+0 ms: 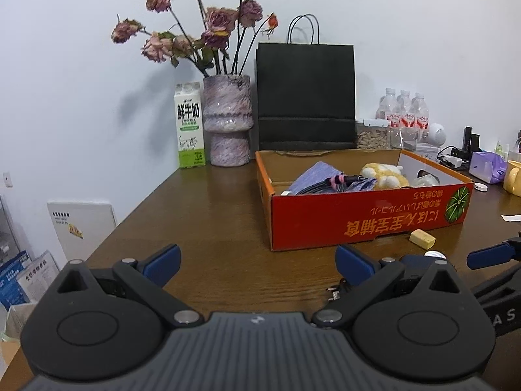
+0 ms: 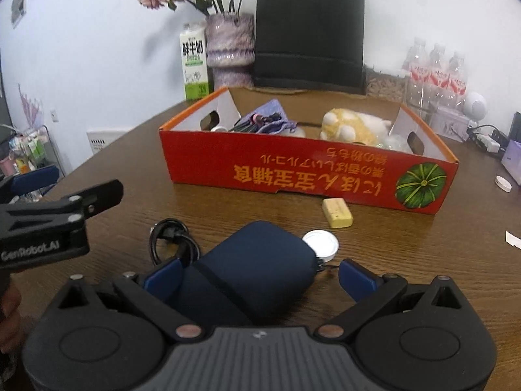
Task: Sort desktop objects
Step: 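Grasp the dark blue zip pouch with the right tool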
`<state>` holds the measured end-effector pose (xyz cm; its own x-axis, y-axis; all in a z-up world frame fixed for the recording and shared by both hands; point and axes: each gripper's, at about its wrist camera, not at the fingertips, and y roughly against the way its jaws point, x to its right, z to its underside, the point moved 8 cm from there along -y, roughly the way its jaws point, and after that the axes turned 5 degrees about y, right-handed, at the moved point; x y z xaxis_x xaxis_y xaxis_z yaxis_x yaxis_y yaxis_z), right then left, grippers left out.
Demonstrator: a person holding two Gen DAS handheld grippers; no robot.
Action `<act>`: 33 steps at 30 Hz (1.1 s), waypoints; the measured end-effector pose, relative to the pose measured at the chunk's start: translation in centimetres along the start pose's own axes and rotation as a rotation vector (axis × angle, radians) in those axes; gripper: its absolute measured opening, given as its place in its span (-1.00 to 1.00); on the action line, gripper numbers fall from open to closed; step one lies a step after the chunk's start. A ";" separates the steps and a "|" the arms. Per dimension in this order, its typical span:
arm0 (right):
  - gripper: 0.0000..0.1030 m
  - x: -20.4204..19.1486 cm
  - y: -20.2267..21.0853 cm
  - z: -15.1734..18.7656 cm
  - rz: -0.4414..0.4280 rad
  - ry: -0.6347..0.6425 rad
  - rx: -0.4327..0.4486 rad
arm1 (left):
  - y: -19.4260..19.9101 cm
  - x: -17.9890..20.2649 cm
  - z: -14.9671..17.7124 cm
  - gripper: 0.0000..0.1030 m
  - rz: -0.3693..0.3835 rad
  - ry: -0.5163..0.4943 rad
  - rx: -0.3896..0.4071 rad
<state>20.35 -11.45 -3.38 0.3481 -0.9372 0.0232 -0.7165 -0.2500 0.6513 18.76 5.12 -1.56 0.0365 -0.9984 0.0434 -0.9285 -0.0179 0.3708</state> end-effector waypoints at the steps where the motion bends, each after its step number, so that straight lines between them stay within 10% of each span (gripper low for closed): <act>1: 1.00 -0.2 -0.2 0.0 0.003 0.000 -0.012 | 0.0 -0.1 0.1 1.00 0.005 0.002 -0.008; 20: 0.86 -0.4 -1.7 -0.1 0.056 0.029 -0.150 | 0.0 0.0 0.8 1.00 0.074 0.029 -0.104; 33: 0.26 1.9 0.1 1.3 0.000 -0.032 -0.058 | -0.5 1.7 1.6 1.00 0.075 0.000 -0.142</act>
<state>20.19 -13.51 -4.25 0.3280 -0.9447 -0.0001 -0.6799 -0.2361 0.6942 18.73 3.38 -3.18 -0.0315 -0.9966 0.0758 -0.8670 0.0650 0.4940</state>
